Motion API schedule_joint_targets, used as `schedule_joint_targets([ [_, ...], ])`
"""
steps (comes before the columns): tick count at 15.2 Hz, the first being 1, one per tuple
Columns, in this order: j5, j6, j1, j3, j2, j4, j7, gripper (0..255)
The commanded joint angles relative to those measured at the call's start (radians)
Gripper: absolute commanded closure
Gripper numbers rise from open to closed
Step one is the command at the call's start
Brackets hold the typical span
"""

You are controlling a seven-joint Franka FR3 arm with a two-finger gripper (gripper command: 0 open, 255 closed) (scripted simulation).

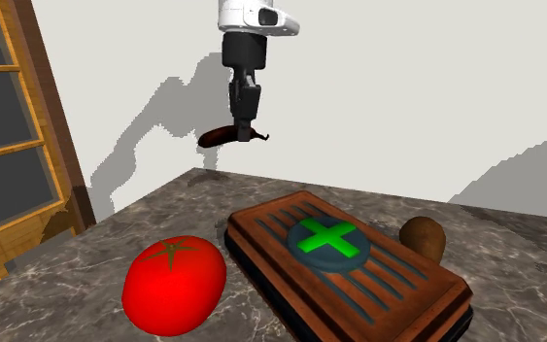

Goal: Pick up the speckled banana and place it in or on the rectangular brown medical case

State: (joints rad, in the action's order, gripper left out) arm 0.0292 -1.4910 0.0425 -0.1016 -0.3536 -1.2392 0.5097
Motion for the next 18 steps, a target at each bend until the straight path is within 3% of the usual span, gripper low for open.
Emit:
schedule_joint_targets([
  [1,-0.002,-0.01,-0.029,0.013,0.018,-0.028,-0.042,255],
  [8,-0.003,-0.001,-0.13,0.063,0.0,0.0,-0.192,255],
  [14,-0.005,0.033,-0.225,0.107,-0.07,0.108,-0.328,255],
  [18,-0.005,-0.032,-0.225,0.106,-0.051,0.024,-0.327,255],
])
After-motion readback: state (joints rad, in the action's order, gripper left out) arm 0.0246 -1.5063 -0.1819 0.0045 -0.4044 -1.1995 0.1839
